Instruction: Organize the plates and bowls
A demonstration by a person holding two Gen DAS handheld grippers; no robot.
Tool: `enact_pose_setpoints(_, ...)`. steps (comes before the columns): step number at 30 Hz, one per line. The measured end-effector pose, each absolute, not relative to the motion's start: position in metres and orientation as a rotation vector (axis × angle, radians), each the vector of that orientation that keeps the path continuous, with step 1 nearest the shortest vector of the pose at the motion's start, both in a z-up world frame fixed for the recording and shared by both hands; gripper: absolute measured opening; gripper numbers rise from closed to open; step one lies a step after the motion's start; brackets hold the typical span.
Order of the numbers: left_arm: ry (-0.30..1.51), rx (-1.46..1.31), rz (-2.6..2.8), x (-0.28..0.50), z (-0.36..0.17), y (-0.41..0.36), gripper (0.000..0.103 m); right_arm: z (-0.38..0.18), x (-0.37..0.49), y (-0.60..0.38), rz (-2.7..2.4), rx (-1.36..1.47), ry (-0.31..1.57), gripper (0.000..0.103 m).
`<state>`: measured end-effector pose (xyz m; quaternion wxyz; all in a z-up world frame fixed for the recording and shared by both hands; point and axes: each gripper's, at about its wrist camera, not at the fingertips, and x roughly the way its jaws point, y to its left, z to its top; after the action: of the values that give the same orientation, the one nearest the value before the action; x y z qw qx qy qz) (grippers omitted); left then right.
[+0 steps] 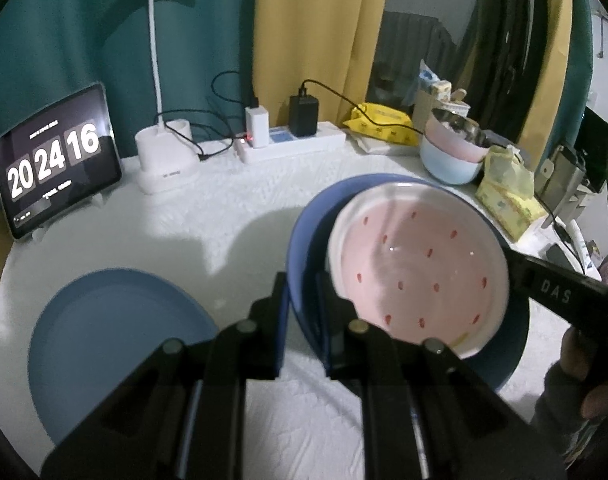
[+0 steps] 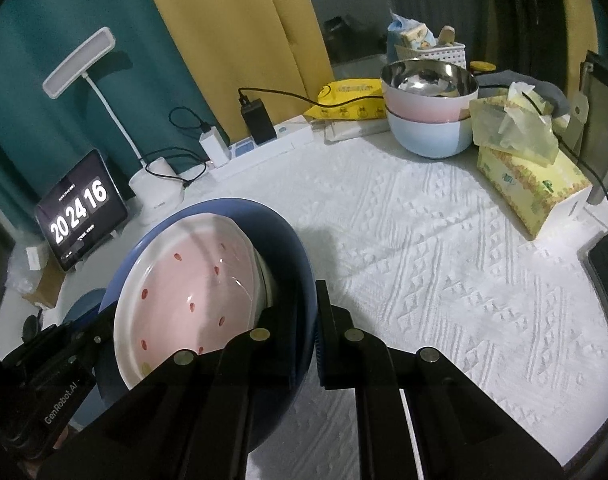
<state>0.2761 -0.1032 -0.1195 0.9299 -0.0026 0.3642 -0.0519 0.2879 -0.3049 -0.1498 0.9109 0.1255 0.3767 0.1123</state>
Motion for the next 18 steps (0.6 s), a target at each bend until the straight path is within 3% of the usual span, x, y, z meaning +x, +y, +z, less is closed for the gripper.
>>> enact_pose_setpoints(18,0.693,-0.026,-0.101,0.25,-0.098,-0.082,0.012,-0.122,0.264,-0.287,0.242,0.232,0.724,0.011)
